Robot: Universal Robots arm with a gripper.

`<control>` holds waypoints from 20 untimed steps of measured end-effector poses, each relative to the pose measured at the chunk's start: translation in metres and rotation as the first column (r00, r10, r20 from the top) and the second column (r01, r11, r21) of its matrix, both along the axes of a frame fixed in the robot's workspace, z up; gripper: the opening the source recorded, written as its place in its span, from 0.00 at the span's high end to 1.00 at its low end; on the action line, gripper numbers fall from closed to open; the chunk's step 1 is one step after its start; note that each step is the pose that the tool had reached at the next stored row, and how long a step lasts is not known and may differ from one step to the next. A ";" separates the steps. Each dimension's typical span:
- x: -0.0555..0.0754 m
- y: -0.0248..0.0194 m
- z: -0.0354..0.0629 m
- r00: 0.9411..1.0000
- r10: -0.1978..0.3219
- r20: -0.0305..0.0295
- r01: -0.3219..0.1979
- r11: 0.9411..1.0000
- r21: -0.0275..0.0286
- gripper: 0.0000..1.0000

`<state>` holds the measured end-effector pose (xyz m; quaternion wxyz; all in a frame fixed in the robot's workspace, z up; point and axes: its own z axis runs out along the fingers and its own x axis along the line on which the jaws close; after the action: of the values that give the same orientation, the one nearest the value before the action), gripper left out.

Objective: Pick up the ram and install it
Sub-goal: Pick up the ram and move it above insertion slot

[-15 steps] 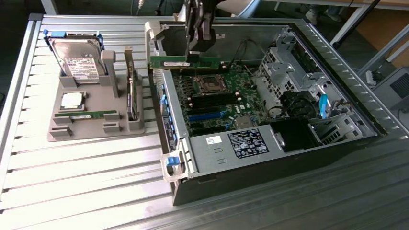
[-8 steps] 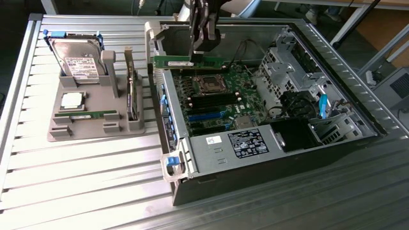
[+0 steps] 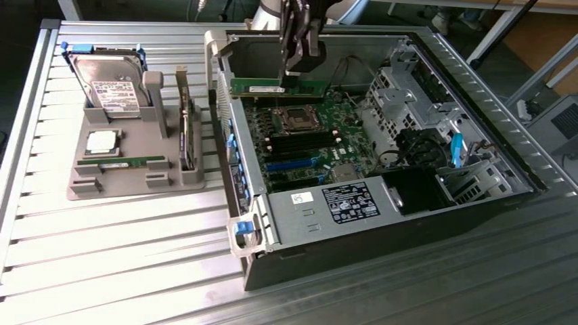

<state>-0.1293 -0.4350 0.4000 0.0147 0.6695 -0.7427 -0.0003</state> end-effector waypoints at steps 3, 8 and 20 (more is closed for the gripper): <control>0.005 0.0000 0.0000 1.000 0.000 0.000 0.000 1.000 0.000 0.89; 0.011 0.0000 0.0000 1.000 0.000 0.000 0.000 1.000 -0.001 0.89; 0.029 0.0000 0.0000 1.000 0.000 0.000 0.000 1.000 -0.002 0.89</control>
<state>-0.1002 -0.4350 0.4000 0.0153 0.6695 -0.7427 0.0003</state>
